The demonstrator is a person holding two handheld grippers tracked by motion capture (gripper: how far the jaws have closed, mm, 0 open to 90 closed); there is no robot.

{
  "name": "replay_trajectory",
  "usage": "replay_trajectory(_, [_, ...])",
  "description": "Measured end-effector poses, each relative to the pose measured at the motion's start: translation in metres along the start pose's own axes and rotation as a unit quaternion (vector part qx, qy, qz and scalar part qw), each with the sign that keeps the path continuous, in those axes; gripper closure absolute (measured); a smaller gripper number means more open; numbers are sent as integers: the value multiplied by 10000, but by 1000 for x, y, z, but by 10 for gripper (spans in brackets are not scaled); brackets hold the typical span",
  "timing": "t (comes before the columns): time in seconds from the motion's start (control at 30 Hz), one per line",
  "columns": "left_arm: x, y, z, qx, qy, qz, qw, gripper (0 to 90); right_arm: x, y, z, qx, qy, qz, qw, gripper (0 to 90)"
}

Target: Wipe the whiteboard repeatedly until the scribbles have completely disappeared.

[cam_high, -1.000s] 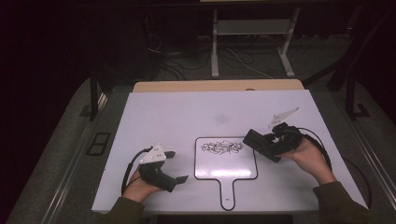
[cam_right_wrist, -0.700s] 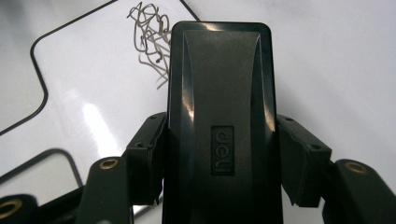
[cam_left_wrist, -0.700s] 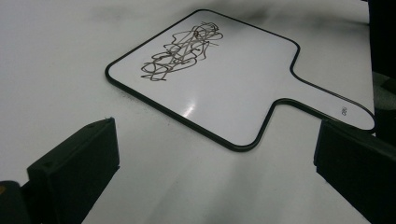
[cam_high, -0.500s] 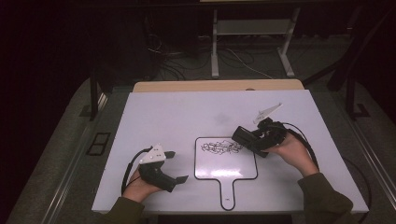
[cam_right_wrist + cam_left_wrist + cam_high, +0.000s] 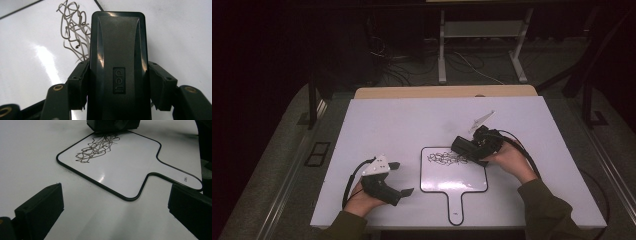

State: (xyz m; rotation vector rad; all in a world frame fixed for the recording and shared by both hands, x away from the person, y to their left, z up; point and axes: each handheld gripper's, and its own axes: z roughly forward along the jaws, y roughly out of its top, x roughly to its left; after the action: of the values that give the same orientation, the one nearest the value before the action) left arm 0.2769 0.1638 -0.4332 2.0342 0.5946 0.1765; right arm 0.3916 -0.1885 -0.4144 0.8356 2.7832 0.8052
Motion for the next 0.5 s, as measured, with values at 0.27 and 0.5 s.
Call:
replay_trajectory(0.27, [0, -1, 1, -6, -7, -25, 10000, 0, -1, -1, 8, 56, -69, -82, 9999, 385])
replay_trajectory(0.5, [0, -1, 1, 14, -13, -21, 10000, 0, 2, -1, 12, 102, -78, -115, 9999, 385])
